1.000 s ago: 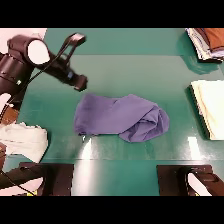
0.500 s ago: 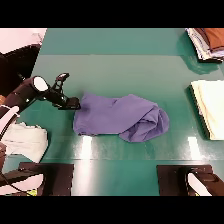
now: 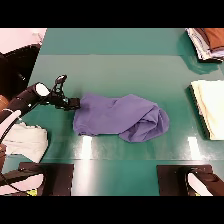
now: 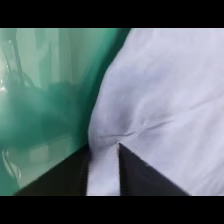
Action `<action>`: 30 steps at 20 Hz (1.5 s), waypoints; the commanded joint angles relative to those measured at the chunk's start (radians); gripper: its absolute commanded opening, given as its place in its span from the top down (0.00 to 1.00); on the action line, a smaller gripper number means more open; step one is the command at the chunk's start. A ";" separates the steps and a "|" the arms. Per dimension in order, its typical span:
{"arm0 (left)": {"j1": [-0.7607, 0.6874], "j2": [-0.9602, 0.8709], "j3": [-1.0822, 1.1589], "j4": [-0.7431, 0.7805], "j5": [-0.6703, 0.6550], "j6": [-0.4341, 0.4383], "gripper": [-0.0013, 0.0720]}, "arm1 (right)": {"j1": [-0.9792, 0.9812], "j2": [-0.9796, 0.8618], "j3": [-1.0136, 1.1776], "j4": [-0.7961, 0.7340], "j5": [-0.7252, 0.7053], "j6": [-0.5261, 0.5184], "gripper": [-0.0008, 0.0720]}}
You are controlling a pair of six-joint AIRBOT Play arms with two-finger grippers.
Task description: Fold the shirts.
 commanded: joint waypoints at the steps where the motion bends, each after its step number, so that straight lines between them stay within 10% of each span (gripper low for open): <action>1: 0.001 0.000 -0.003 -0.010 0.013 0.018 0.95 | 0.001 -0.056 0.000 -0.002 0.123 0.001 0.96; 11: 0.002 0.076 0.260 0.069 -0.042 0.018 0.95 | -0.089 -0.228 -0.312 -0.183 0.335 0.003 0.95; 13: 0.002 0.084 0.310 0.068 -0.042 0.018 0.95 | -0.119 -0.262 -0.461 -0.164 0.291 0.002 0.24; 14: 0.002 0.083 0.317 0.065 -0.040 0.018 0.95 | -0.122 -0.293 -0.523 -0.138 0.262 -0.023 0.21; 22: 0.002 0.080 0.315 0.066 -0.049 0.018 0.95 | 0.047 -0.523 -0.626 -0.035 -0.013 -0.105 0.30; 26: 0.002 0.080 0.315 0.066 -0.049 0.017 0.95 | 0.072 -0.533 -0.625 -0.036 -0.083 -0.108 0.97; 30: 0.002 0.164 0.385 0.129 -0.055 0.017 0.95 | 0.037 -0.380 -0.536 -0.070 -0.084 -0.111 0.97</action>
